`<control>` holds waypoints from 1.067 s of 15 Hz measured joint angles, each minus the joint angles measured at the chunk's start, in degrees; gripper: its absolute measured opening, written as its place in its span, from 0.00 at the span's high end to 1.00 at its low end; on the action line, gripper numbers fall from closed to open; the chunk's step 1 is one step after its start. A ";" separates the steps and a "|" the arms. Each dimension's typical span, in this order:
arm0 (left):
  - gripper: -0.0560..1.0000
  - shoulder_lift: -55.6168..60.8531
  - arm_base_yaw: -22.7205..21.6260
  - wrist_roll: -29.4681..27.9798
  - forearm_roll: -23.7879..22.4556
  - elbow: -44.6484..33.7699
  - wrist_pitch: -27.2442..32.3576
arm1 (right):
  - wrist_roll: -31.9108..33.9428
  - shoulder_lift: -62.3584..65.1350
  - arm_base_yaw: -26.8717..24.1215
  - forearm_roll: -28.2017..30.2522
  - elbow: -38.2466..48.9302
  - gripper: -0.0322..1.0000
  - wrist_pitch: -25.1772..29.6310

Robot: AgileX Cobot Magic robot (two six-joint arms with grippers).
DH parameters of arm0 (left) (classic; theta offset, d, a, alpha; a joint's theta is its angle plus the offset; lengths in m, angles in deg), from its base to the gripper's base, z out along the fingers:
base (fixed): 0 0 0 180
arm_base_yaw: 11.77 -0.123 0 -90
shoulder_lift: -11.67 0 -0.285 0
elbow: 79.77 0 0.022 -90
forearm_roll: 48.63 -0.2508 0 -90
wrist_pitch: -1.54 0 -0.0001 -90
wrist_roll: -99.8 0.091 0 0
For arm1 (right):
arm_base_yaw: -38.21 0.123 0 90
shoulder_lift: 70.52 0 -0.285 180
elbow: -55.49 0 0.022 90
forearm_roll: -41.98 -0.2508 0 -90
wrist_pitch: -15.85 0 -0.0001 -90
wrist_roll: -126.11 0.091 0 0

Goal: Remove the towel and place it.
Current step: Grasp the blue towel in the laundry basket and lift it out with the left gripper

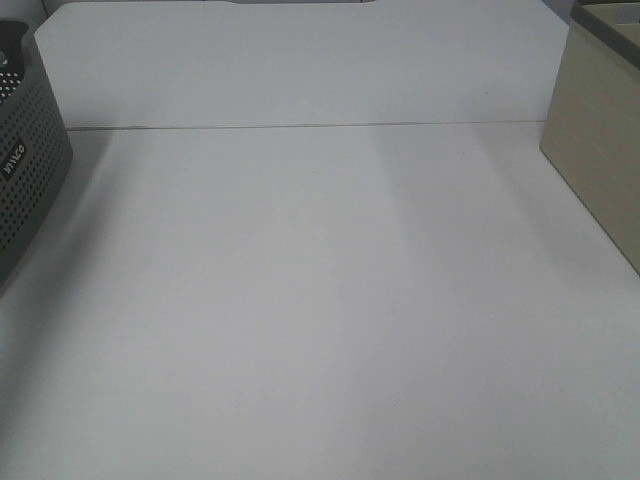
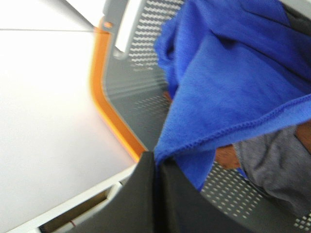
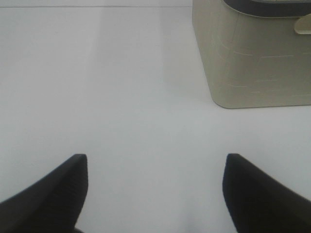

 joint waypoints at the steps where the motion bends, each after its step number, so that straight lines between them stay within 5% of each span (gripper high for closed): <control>1: 0.95 2.35 0.80 -0.86 0.00 0.00 -1.83 | 0.00 0.00 0.00 0.00 0.00 0.24 0.00; 6: 0.95 13.46 8.25 -1.66 0.11 0.00 -10.89 | 0.00 0.00 0.00 0.00 0.00 0.24 0.00; 12: 0.95 17.25 20.51 0.74 0.23 0.00 -10.49 | 0.00 0.00 0.00 0.00 0.00 0.24 0.00; 14: 0.95 17.53 28.19 4.64 0.63 0.00 -9.05 | 0.00 -0.69 0.00 -0.06 -0.17 0.24 -0.23; 16: 0.95 17.53 32.20 6.88 0.52 0.00 -9.34 | -1.66 -3.84 0.00 -3.90 -0.92 0.24 -4.01</control>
